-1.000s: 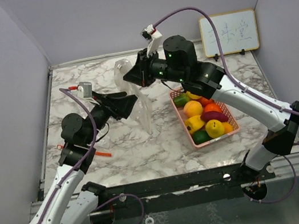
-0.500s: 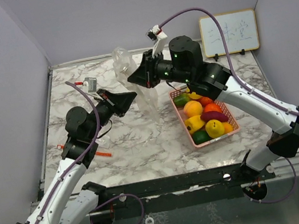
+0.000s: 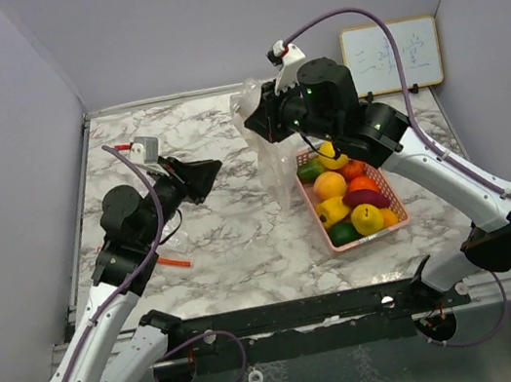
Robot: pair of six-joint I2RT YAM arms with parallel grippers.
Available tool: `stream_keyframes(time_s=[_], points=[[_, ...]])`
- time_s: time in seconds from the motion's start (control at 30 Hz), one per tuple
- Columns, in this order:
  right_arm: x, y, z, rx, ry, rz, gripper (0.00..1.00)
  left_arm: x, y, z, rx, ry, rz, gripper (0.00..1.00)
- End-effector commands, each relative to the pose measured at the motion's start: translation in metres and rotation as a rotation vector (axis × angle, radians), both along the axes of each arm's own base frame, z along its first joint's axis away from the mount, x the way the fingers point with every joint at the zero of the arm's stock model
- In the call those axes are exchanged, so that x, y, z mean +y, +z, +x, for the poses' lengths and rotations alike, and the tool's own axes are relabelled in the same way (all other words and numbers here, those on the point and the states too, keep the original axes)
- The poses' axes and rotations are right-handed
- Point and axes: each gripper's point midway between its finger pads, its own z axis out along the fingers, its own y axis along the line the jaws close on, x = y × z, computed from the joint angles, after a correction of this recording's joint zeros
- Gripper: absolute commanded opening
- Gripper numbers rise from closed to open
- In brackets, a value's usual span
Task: Place the food in the zip-top bag and seal the zipper
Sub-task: Open the zipper of the food storage bag.
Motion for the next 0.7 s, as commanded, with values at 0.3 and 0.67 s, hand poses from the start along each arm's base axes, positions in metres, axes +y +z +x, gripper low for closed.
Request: stream_keyframes(time_s=[0.3,0.67], points=[[0.018,0.055,0.014,-0.039,0.083,0.225,0.02,-0.054,0.012,-0.036,-0.078,-0.397,-0.231,0.64],[0.037,0.055,0.018,-0.014,0.129,0.266,0.02,-0.079,-0.001,-0.017,-0.056,-0.398,-0.156,0.99]])
